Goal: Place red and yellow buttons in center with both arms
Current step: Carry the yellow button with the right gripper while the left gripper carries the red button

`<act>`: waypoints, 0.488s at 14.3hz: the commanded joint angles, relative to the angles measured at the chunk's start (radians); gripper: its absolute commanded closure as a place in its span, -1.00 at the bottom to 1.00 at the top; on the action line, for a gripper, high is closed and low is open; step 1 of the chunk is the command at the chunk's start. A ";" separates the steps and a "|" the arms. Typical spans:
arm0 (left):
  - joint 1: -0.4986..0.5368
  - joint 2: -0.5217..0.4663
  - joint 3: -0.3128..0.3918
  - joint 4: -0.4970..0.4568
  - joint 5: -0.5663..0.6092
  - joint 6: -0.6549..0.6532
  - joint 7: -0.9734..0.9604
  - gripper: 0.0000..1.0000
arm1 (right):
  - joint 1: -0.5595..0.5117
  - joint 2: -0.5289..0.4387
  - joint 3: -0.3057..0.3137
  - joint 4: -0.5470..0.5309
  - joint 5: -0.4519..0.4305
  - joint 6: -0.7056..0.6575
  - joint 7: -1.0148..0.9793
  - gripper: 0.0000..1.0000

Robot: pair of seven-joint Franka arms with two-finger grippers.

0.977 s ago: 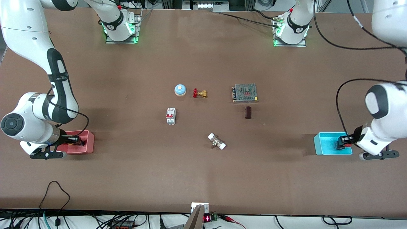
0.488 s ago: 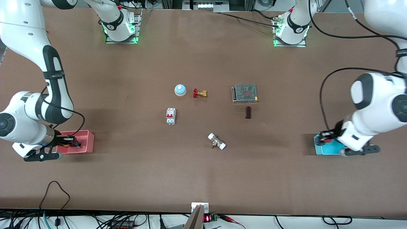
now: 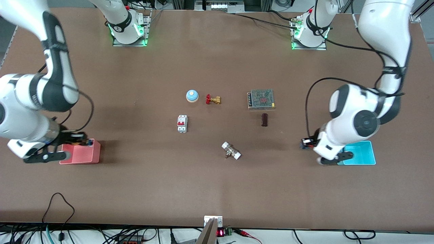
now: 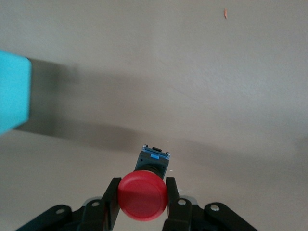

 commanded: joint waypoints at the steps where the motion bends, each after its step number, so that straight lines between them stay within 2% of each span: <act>1: -0.052 0.035 0.005 0.006 -0.019 0.052 -0.084 0.32 | 0.092 -0.010 -0.004 -0.028 0.004 -0.016 0.107 0.45; 7: -0.118 0.072 0.005 0.006 -0.020 0.121 -0.216 0.32 | 0.260 0.067 -0.004 -0.042 0.007 -0.014 0.259 0.45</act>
